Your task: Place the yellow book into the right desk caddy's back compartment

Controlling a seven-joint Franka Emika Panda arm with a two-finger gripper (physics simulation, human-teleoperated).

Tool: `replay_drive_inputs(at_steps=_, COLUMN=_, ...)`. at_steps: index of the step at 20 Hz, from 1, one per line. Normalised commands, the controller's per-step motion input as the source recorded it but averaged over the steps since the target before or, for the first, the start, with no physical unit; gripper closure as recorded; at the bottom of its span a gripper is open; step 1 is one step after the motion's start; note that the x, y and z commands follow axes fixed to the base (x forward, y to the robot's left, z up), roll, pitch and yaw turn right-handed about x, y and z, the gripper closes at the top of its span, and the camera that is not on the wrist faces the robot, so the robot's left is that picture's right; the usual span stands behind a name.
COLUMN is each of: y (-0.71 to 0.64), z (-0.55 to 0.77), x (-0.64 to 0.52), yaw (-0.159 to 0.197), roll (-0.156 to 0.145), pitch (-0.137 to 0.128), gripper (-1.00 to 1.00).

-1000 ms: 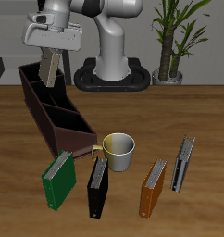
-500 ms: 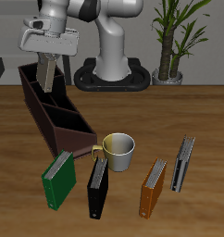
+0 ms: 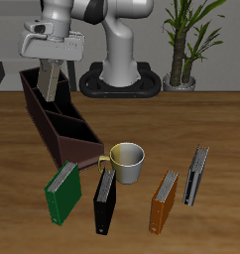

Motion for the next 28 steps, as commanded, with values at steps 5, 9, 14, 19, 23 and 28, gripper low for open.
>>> replay_drive_inputs(at_steps=5, y=0.13, z=0.08, x=0.11, yaw=-0.010, roll=0.018, pitch=-0.013, gripper=1.00)
replay_drive_inputs(at_steps=9, y=0.10, z=-0.07, x=0.12, yaw=-0.015, roll=0.018, pitch=0.022, gripper=1.00)
replay_drive_inputs(at_steps=14, y=-0.01, z=-0.19, x=0.05, yaw=0.006, roll=0.003, pitch=0.033, gripper=1.00)
replay_drive_inputs(at_steps=19, y=-0.03, z=-0.22, x=0.02, yaw=-0.008, roll=-0.008, pitch=0.048, gripper=1.00)
replay_drive_inputs(at_steps=23, y=-0.09, z=-0.16, x=0.02, yaw=0.001, roll=-0.027, pitch=0.027, gripper=1.00)
replay_drive_inputs(at_steps=28, y=-0.19, z=-0.20, x=0.06, yaw=-0.004, roll=-0.040, pitch=0.039, gripper=1.00)
